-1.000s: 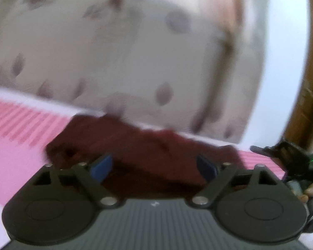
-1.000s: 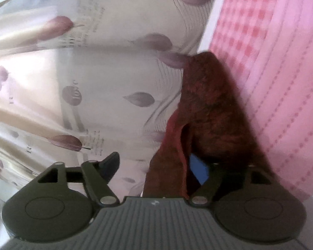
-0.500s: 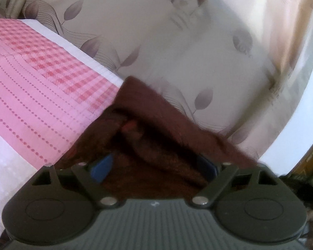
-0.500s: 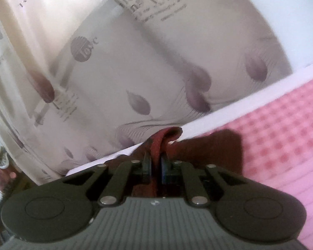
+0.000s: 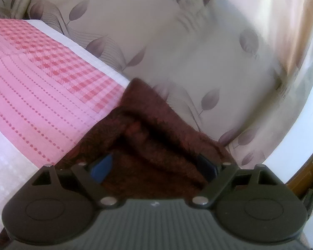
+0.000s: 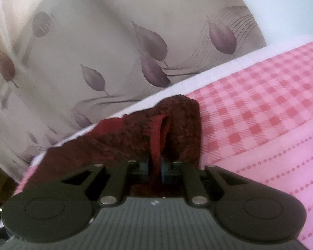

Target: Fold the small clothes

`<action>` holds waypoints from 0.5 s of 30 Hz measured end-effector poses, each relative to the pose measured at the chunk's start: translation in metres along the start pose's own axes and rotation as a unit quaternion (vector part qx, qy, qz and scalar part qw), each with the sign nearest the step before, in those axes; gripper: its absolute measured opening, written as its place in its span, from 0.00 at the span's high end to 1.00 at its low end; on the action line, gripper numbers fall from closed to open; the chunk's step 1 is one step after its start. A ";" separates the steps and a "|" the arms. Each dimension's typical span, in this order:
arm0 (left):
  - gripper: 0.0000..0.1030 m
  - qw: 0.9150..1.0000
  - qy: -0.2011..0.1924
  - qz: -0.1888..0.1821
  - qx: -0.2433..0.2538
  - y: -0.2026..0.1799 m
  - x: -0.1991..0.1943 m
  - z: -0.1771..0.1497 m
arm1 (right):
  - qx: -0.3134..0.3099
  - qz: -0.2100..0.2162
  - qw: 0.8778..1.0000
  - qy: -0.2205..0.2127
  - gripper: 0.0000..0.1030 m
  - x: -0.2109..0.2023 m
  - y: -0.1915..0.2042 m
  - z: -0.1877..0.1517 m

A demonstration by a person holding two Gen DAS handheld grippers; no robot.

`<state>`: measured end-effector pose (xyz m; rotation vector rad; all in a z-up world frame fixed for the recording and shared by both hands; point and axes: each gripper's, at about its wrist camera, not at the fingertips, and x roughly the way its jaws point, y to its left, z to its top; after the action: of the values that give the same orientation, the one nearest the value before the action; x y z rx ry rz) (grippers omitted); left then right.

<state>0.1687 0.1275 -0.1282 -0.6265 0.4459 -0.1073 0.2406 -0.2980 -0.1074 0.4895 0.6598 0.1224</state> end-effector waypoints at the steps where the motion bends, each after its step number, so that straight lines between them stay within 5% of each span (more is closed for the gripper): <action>1: 0.14 1.000 0.000 0.002 0.002 -0.001 0.000 0.000 | -0.009 -0.004 1.000 -0.001 0.91 -0.001 0.003 -0.001; 8: 0.14 0.999 0.005 0.021 0.023 -0.006 0.001 -0.001 | -0.003 -0.002 1.000 -0.006 0.87 -0.003 0.001 -0.003; 13: 0.14 0.999 0.007 0.035 0.040 -0.011 0.002 -0.003 | 0.000 0.010 0.999 -0.033 0.57 -0.047 0.008 -0.014; 15: 0.14 0.998 0.007 0.041 0.048 -0.014 0.002 -0.003 | -0.024 0.015 0.999 -0.037 0.53 -0.073 0.016 -0.027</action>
<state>0.1693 0.1140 -0.1229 -0.5124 0.4770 -0.0540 0.1673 -0.2927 -0.0773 0.4563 0.5769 0.1474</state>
